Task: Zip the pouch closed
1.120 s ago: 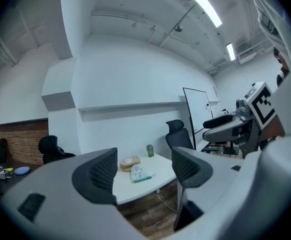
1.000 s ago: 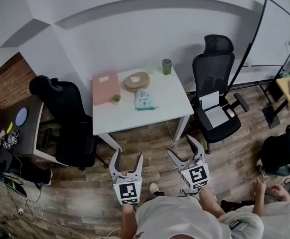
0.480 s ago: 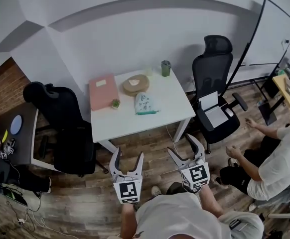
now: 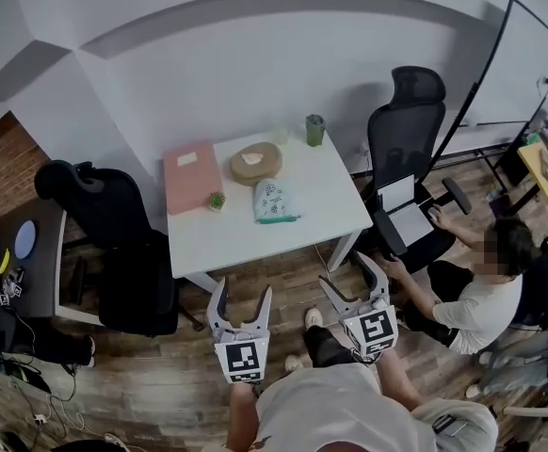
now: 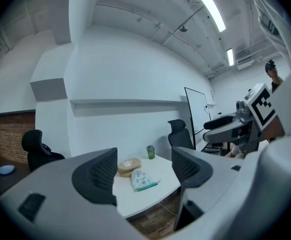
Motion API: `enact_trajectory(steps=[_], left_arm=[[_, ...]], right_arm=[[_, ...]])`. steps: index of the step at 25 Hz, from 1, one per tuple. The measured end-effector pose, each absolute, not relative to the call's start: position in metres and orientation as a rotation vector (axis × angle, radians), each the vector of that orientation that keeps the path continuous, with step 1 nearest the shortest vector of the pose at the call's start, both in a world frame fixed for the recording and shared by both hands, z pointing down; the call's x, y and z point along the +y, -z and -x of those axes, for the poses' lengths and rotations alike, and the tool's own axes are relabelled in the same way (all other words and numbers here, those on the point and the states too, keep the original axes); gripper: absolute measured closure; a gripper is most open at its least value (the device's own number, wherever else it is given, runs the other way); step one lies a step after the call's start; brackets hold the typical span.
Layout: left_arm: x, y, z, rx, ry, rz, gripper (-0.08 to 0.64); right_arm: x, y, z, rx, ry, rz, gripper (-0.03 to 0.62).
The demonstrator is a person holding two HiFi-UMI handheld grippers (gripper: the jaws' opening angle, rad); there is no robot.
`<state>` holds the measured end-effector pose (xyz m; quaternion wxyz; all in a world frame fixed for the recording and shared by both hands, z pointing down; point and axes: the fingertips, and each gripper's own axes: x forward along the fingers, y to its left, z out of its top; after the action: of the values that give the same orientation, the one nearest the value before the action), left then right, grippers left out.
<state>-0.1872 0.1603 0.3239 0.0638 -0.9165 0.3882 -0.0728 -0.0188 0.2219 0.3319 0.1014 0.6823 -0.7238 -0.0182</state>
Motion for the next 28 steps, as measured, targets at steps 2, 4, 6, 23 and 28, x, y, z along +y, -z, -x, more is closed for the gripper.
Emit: enact_trajectory(steps=[2, 4, 6, 23, 28], left_arm=[[0.148, -0.325, 0.182, 1.188, 0.226, 2.763, 0.222], [0.134, -0.327, 0.177, 1.209, 0.235, 2.757, 0.222], [0.12, -0.327, 0.17, 1.225, 0.239, 2.748, 0.222], [0.04, -0.32, 0.1, 1.337, 0.302, 2.677, 0.221], [0.029, -0.315, 0.088, 1.362, 0.31, 2.648, 0.221]], right_arm=[[0.208, -0.333, 0.013, -2.149, 0.053, -2.006, 0.23], [0.192, -0.333, 0.005, -2.163, 0.053, -1.993, 0.232], [0.176, -0.333, -0.003, -2.176, 0.055, -1.98, 0.232], [0.081, -0.328, -0.076, -2.296, 0.041, -1.896, 0.238], [0.063, -0.327, -0.091, -2.329, 0.04, -1.881, 0.241]])
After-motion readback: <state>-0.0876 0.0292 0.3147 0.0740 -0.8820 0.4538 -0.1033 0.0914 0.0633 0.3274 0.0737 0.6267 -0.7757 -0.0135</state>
